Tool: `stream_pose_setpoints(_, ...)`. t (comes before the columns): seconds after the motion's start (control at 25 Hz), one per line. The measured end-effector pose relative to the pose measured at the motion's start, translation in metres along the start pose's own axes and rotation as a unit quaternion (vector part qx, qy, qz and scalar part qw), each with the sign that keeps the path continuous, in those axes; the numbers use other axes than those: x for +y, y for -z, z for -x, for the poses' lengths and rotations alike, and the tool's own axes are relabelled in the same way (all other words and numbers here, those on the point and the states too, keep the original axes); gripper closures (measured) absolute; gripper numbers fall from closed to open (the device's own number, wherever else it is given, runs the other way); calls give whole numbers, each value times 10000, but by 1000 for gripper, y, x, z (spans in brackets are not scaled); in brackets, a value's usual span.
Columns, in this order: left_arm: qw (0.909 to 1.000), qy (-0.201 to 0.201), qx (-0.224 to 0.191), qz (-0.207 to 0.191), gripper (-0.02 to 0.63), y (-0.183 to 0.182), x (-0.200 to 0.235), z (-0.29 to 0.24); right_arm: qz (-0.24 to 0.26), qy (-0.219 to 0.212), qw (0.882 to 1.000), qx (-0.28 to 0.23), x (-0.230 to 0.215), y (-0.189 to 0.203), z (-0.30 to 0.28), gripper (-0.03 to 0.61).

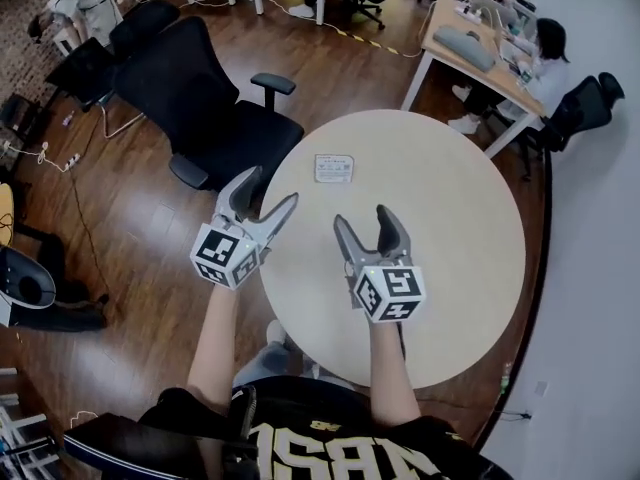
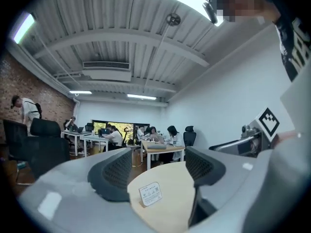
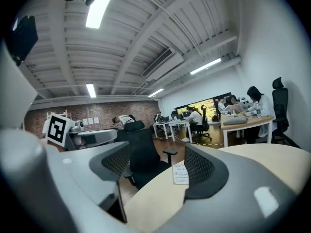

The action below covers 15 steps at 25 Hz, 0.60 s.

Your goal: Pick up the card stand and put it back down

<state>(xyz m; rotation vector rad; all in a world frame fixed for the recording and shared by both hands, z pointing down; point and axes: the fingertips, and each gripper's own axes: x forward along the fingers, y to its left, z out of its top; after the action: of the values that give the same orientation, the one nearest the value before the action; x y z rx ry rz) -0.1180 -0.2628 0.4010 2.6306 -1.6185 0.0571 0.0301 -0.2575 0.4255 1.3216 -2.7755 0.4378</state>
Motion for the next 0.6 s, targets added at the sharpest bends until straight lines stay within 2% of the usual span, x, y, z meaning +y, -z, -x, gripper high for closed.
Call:
stream_pose_setpoints(0.16,9991,-248,-251,239,267,2,-35,59,138,-236,9996,-122,28,-3,26,219)
stream_pose_setpoints(0.32,9997,-228,-99,-21,267,20,-66,110,373,-167,9991,-132,63,8,67,218)
stream_pose_setpoints(0.48,9988,-261,-202,-366,265,14,-96,145,589,452,9966,-348,78,12,121,219)
stream_pose_setpoints(0.6,9988,-330,-234,-288,265,9,-117,173,590,972,9926,-425,89,21,160,219)
